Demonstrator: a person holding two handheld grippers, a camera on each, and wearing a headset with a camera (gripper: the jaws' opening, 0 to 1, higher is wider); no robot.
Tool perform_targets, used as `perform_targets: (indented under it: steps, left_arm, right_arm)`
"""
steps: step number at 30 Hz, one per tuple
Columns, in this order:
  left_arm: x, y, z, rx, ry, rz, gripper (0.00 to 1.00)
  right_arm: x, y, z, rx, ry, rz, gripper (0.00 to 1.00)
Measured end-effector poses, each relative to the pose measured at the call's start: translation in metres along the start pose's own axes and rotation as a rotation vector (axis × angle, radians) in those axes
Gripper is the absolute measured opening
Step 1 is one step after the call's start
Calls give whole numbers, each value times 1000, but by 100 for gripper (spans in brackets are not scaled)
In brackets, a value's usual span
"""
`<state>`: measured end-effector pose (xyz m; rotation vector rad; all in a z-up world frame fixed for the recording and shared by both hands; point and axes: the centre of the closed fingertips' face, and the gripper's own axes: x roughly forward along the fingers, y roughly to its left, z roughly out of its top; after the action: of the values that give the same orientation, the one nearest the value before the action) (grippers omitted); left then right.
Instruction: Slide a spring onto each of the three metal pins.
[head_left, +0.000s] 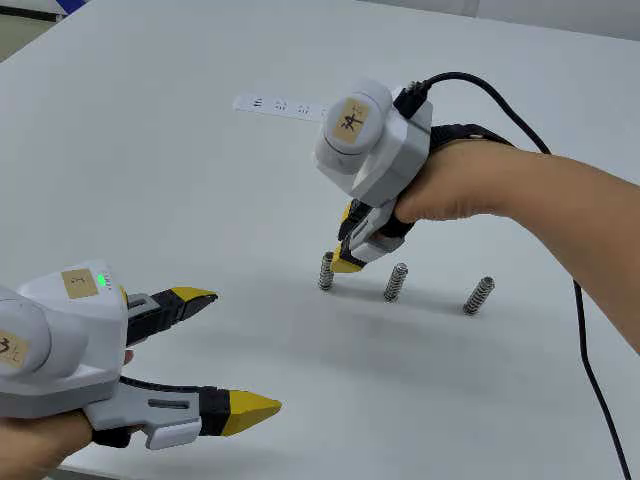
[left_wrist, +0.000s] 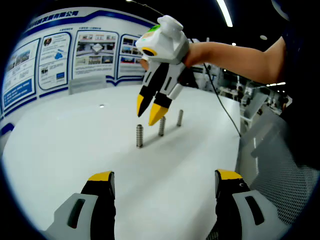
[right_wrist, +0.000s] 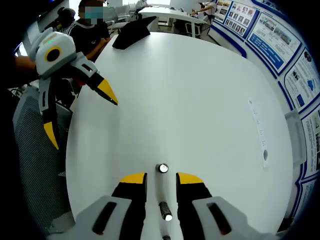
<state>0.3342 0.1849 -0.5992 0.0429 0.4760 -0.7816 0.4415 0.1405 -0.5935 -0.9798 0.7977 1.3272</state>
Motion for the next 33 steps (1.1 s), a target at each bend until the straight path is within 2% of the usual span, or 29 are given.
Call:
perform_targets:
  steps: [4, 10, 14, 33]
  left_arm:
    - [1, -1, 2, 7, 1, -3, 84]
    - [2, -2, 7, 14, -2, -9, 84]
    - [4, -4, 10, 21, 0, -15, 84]
    - [10, -11, 18, 43, 6, -38, 84]
  right_arm:
    - [-4, 0, -3, 21, -35, -14, 24]
    - [-21, -2, -9, 60, -97, -60, 24]
    - [-30, -3, -15, 102, -143, -72, 24]
    - [-80, -6, -75, 260, -256, -222, 24]
